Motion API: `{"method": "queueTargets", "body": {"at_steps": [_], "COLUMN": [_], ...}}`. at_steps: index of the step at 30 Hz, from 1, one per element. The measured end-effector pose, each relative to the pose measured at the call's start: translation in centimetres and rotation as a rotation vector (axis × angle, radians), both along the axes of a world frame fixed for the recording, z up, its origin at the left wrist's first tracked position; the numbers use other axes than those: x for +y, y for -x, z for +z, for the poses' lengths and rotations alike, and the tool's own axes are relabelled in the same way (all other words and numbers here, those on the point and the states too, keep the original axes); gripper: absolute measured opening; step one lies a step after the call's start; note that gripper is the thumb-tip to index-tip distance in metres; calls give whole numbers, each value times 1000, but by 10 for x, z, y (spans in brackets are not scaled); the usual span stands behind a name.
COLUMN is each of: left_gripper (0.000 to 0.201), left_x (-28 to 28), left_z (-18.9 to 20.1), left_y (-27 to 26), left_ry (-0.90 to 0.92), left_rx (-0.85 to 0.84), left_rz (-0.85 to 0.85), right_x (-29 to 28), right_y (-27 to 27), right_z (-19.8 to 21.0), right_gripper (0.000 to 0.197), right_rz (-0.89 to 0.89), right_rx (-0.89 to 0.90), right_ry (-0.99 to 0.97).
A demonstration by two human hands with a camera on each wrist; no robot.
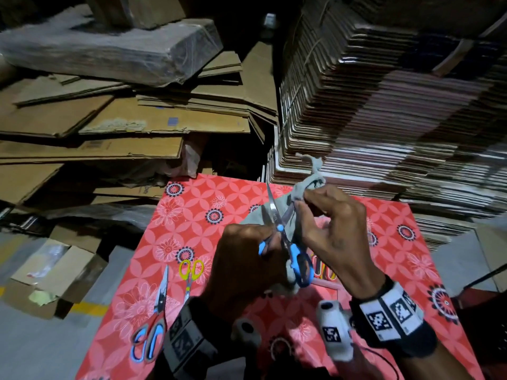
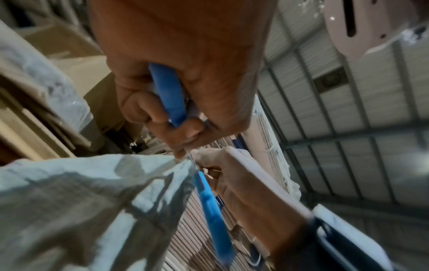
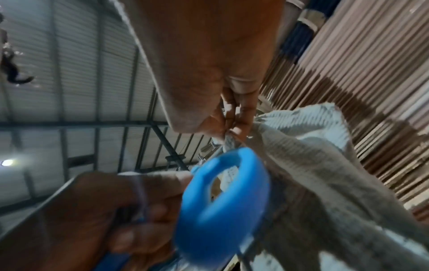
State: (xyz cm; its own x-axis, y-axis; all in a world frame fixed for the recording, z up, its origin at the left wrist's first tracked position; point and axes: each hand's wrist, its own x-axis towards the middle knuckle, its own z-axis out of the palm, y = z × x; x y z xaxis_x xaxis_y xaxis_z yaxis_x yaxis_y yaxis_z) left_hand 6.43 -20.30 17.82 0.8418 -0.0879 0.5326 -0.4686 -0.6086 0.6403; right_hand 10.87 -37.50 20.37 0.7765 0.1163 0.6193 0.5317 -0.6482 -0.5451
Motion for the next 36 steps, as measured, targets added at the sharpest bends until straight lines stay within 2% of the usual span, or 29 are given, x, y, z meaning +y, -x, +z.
{"method": "queueTargets", "body": {"at_steps": [3,6,11,15,17,23,28,32,36], "left_gripper": [40,41,44,38,39,38,39,43,37], "left_x": [3,1,-3,2,0,-3,0,-3,1], "left_z": [-5,-3,3,-3,-4,1,-5,-4,-5], "left_y": [-1,-2,-2,-2,-3,-3,-6,-5,-4], "left_ry": [-10,-13,-27,-18,-12,28,32,38,11], "left_rx": [12,5,-22,4,9,16,25,28,35], "left_rz": [19,14,-21,-13,-14,-39,-9,-35,-44], "right_x": [8,3,-4,6,2,-4,2,-9,1], "right_y": [17,16,1,17,16,2,18,0,17], "right_z": [-11,-9,5,-8,-6,7,0,9,3], "right_gripper": [7,5,8,7,8,6,16,17,23], "right_rz": [75,125,11,79,111,8,148,38,96], "right_rx": [26,55,8,49,47,-29,84,57,76], "right_ry": [87,90,49,162,157,104,177,140,186]}}
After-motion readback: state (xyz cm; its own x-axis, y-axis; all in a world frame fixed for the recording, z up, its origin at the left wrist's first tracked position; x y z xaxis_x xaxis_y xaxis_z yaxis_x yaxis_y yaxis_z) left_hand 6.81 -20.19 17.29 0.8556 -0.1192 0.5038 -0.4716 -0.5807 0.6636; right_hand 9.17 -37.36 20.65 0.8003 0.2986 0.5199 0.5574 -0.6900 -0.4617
